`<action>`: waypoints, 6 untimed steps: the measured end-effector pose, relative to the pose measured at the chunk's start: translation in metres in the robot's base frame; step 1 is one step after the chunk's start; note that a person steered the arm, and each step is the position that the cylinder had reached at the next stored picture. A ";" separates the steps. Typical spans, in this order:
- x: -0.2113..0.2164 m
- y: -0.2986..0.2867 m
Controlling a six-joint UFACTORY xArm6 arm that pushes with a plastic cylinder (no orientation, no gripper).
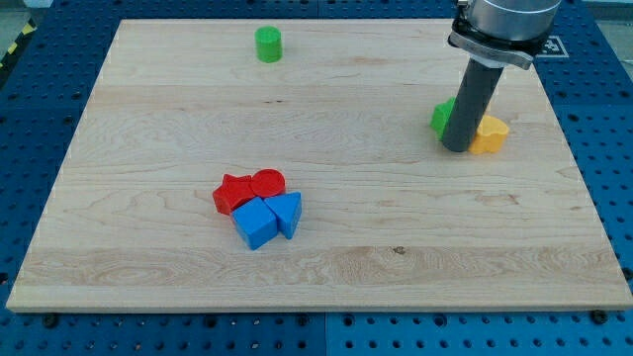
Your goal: Point your arm at the green circle
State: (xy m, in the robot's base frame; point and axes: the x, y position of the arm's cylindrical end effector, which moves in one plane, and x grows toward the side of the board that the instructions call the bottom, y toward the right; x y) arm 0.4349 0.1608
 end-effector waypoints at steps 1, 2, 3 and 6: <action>0.000 -0.036; -0.007 -0.125; -0.040 -0.210; -0.203 -0.335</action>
